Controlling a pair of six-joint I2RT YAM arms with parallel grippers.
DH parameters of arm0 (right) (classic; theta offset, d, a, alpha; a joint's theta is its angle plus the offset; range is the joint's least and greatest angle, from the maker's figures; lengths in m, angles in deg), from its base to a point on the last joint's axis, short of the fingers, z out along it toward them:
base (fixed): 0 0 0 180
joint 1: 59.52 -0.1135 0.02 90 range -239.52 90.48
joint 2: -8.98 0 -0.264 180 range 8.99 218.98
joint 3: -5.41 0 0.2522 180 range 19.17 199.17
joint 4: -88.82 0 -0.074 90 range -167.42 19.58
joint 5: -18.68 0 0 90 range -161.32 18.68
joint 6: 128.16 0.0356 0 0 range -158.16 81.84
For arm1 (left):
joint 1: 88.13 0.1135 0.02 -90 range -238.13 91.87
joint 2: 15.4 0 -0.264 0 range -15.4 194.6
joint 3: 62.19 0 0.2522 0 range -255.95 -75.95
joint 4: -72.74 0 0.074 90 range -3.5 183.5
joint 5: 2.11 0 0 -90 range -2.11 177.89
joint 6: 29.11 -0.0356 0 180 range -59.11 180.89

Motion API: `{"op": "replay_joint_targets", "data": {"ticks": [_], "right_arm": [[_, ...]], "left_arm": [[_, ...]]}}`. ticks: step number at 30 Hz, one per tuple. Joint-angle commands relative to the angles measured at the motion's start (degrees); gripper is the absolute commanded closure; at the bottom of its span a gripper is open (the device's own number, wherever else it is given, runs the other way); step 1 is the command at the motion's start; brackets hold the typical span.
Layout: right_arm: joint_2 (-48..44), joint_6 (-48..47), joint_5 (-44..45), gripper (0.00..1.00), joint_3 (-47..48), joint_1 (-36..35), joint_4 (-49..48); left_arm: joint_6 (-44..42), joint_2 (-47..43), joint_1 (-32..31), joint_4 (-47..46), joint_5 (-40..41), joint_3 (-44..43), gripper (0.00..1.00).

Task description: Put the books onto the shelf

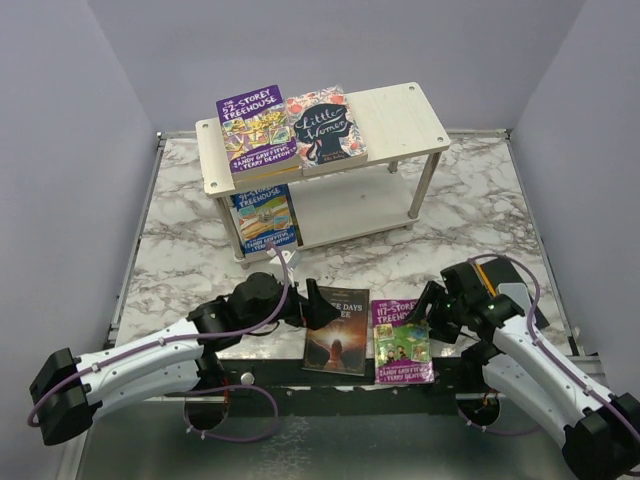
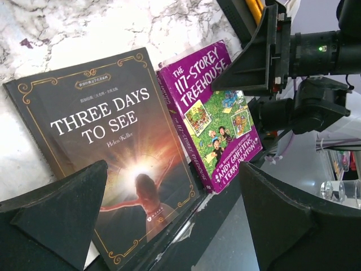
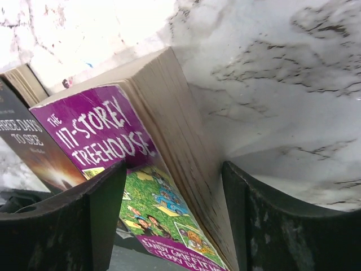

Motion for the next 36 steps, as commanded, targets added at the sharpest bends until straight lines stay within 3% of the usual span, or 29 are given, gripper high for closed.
{"op": "replay_joint_targets", "data": {"ticks": [1,4,9,10,26,36], "right_arm": [[-0.66,0.97,-4.70,0.31,-3.31,-0.05,-3.07],[-0.37,1.04,-5.84,0.46,-4.55,-0.05,-4.45],[-0.69,1.49,-6.47,0.94,-5.27,-0.02,-6.04],[-0.97,1.64,-6.22,0.99,-5.04,-0.02,-5.86],[-9.91,-0.27,-4.09,1.00,7.79,-0.05,0.30],[-12.39,-4.48,-12.38,1.00,16.55,-0.01,-3.27]], "left_arm": [[0.70,-1.27,-0.14,-0.92,-1.32,1.49,0.01],[1.17,-2.43,-0.21,-0.83,-1.27,2.04,0.01],[2.19,-3.31,-0.14,-0.81,-1.31,3.23,0.01],[2.47,-3.48,-0.14,-0.83,-1.26,3.46,0.01],[3.45,-2.11,-0.14,-1.16,0.37,1.41,0.01],[8.70,-1.57,-0.14,-9.68,-3.43,1.79,0.01]]}}
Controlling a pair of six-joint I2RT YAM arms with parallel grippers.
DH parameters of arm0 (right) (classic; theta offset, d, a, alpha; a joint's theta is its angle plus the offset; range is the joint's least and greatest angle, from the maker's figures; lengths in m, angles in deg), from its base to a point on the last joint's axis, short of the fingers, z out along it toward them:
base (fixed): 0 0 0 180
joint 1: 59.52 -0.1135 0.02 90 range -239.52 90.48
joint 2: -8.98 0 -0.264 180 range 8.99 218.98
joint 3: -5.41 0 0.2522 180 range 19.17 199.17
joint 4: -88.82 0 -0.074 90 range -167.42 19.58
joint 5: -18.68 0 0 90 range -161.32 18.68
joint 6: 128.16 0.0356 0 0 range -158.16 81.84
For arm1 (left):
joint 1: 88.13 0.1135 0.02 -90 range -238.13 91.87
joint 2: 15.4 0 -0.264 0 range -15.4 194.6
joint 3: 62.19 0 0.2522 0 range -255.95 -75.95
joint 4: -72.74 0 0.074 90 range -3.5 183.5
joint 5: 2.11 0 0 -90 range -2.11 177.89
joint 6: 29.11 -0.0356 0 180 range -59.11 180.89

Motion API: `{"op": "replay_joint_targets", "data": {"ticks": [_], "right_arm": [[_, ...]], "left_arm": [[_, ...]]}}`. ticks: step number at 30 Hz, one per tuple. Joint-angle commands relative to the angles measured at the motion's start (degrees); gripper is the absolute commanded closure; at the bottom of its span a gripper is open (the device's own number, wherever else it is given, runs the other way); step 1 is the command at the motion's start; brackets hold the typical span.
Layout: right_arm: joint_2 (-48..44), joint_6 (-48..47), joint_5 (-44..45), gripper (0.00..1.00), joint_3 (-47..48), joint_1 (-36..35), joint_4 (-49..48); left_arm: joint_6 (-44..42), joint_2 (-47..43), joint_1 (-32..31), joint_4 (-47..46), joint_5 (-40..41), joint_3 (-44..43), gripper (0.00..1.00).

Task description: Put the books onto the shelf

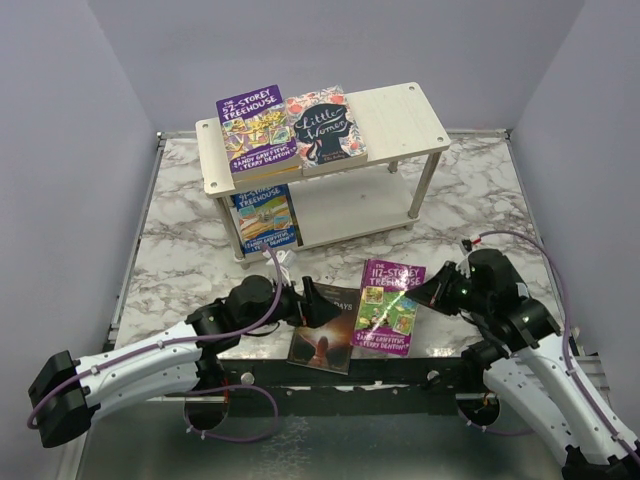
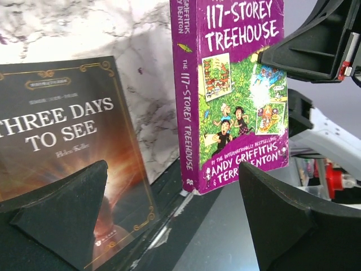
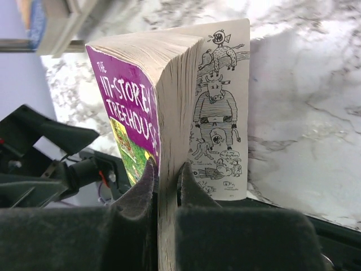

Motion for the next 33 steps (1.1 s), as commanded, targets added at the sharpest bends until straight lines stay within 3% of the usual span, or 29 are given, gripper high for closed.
{"op": "replay_joint_targets", "data": {"ticks": [1,7,21,25,29,33], "right_arm": [[-0.33,-2.26,-7.22,1.00,5.51,-0.02,-4.17],[1.02,-1.12,-15.80,1.00,7.46,-0.04,-12.88],[8.89,1.35,-23.45,1.00,11.41,-0.04,-27.09],[10.57,0.70,-23.09,1.00,12.78,-0.14,-27.37],[11.56,-0.44,-21.84,1.00,13.77,-0.11,-26.13],[12.07,-1.16,-21.41,1.00,13.67,-0.14,-26.02]], "left_arm": [[3.84,0.15,-0.19,-7.27,-3.61,-0.87,0.01],[7.01,0.32,-0.16,-13.29,-6.53,-0.95,0.01],[12.10,-0.48,-0.14,-19.07,-8.97,-1.54,0.03],[12.70,-0.08,-0.14,-19.70,-9.53,-2.05,0.16],[13.20,0.30,-0.14,-19.87,-9.63,-2.57,0.43],[13.44,0.90,-0.14,-19.85,-9.43,-2.75,0.63]]}}
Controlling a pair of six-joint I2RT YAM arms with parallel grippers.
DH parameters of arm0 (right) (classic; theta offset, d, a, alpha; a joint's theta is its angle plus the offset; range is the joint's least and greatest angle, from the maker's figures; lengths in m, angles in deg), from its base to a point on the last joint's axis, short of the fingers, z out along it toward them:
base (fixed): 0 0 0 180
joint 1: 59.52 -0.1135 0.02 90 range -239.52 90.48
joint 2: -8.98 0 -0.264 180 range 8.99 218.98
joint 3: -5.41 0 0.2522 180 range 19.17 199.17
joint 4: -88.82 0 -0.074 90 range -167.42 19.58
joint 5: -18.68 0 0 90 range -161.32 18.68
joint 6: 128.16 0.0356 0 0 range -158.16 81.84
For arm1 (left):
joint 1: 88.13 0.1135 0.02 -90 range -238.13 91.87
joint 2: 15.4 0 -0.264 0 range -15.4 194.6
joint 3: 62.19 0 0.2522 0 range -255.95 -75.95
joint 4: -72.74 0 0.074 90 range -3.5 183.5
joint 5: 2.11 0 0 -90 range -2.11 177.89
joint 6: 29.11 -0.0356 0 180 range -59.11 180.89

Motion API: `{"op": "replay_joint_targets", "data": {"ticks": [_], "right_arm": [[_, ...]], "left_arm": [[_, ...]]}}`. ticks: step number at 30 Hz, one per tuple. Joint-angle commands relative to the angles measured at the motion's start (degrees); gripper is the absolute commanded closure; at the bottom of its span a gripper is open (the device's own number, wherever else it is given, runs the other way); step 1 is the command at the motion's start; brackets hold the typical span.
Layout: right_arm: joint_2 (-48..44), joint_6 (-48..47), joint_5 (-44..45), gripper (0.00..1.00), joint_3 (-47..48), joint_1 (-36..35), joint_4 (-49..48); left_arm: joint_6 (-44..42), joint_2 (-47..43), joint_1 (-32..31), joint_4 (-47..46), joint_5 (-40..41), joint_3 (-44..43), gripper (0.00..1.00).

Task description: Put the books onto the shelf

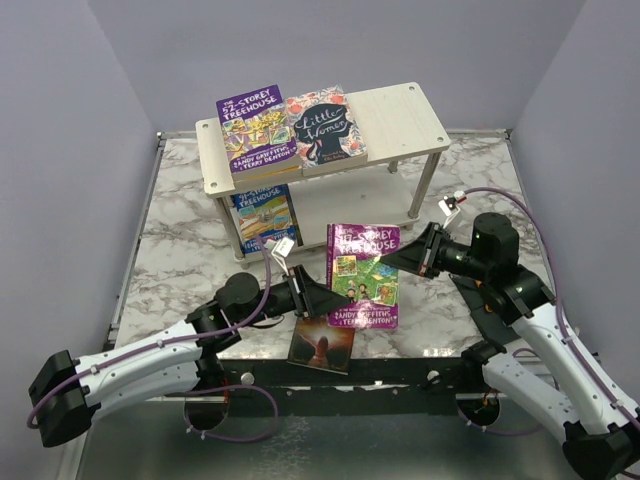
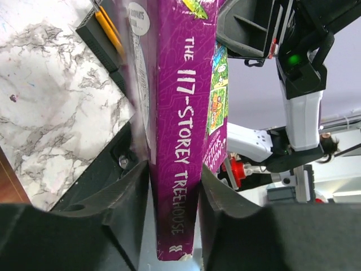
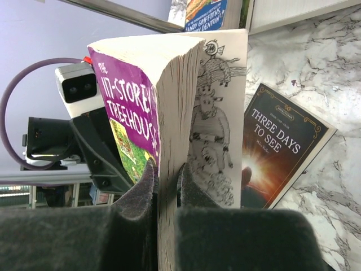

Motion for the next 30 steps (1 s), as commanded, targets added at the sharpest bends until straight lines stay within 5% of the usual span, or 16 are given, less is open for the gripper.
{"op": "replay_joint_targets", "data": {"ticks": [1,5,8,13,18,23,30], "right_arm": [[-0.05,-0.57,-1.30,1.00,2.38,-0.10,-3.49],[-0.34,-1.26,-1.22,1.00,1.49,-0.10,-3.13],[-0.85,-1.69,-1.22,0.94,0.10,-0.14,-3.24],[-2.36,-2.27,-0.88,0.58,-2.64,-0.14,-2.96],[-4.51,-3.75,-2.68,0.32,-5.13,-0.09,-2.87],[-8.22,-0.31,-10.36,0.22,-10.91,-0.14,-11.73],[-10.94,4.56,-14.33,0.21,-14.40,-0.74,-19.69]], "left_arm": [[0.50,0.79,-0.14,-1.55,-1.22,-1.76,0.71],[0.64,1.27,-0.15,-1.70,-1.11,-2.37,1.00],[0.51,0.71,-0.19,-2.55,-1.20,-2.77,1.00],[0.56,-1.41,-0.16,-3.54,-0.52,-3.04,1.00],[0.78,-5.22,-0.14,-3.95,1.18,-2.96,1.00],[1.61,-8.22,-0.15,-5.16,2.45,-2.66,1.00],[2.57,-9.86,-0.17,-6.17,3.81,-2.25,1.00]]}}
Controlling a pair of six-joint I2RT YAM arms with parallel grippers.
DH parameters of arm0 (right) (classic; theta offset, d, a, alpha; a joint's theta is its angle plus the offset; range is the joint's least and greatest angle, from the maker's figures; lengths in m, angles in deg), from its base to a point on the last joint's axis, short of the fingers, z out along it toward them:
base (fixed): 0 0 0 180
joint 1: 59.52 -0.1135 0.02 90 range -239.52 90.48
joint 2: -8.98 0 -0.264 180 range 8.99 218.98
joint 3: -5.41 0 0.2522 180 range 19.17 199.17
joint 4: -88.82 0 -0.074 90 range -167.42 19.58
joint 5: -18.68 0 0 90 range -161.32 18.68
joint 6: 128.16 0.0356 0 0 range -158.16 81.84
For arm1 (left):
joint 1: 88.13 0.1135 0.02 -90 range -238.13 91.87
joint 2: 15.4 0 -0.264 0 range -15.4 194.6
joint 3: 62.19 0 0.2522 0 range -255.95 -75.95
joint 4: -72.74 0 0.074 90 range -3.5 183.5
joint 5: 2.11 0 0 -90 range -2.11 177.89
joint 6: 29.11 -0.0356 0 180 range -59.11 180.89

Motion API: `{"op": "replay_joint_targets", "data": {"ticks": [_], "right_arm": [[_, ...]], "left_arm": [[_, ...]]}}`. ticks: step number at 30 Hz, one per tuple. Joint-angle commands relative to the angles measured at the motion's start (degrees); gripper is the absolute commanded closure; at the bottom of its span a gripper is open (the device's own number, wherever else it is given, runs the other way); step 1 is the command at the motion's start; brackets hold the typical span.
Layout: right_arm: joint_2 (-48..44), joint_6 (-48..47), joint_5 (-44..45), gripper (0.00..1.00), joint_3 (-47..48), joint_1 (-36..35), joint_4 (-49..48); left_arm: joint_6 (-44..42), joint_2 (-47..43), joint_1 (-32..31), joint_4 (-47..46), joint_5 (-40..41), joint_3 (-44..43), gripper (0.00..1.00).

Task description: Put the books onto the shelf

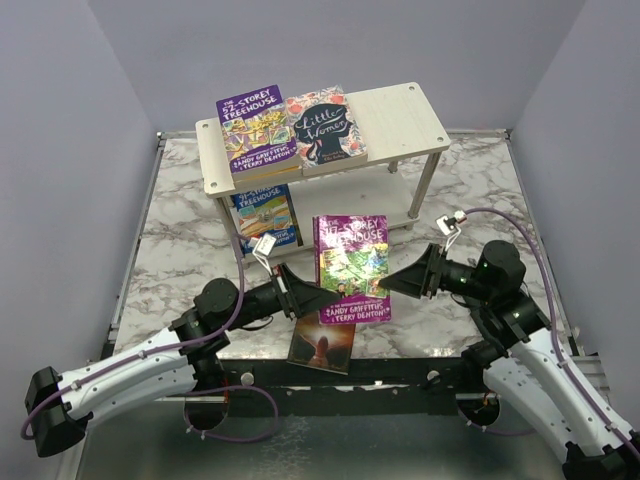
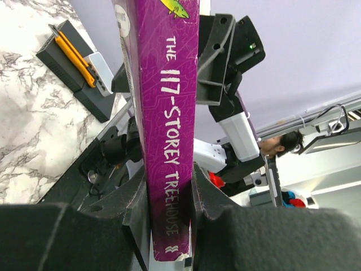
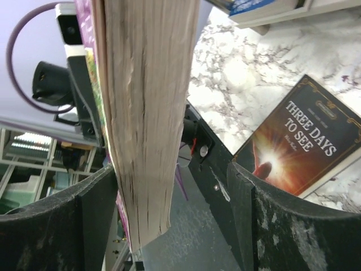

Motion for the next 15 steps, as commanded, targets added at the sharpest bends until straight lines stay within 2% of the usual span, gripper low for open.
{"op": "replay_joint_targets", "data": {"ticks": [1,10,15], "right_arm": [[-0.90,3.87,-5.54,0.21,-1.70,-0.95,-8.18],[1.59,8.09,-3.14,0.26,-3.91,-7.43,-17.67],[3.57,7.47,0.98,0.37,-3.15,-12.67,-19.25]], "left_arm": [[1.06,-1.63,-0.04,-7.10,2.53,-1.38,1.00],[2.75,-2.51,-0.03,-8.00,4.95,0.30,1.00],[3.47,-3.09,-0.03,-8.00,5.57,1.14,1.00]]}}
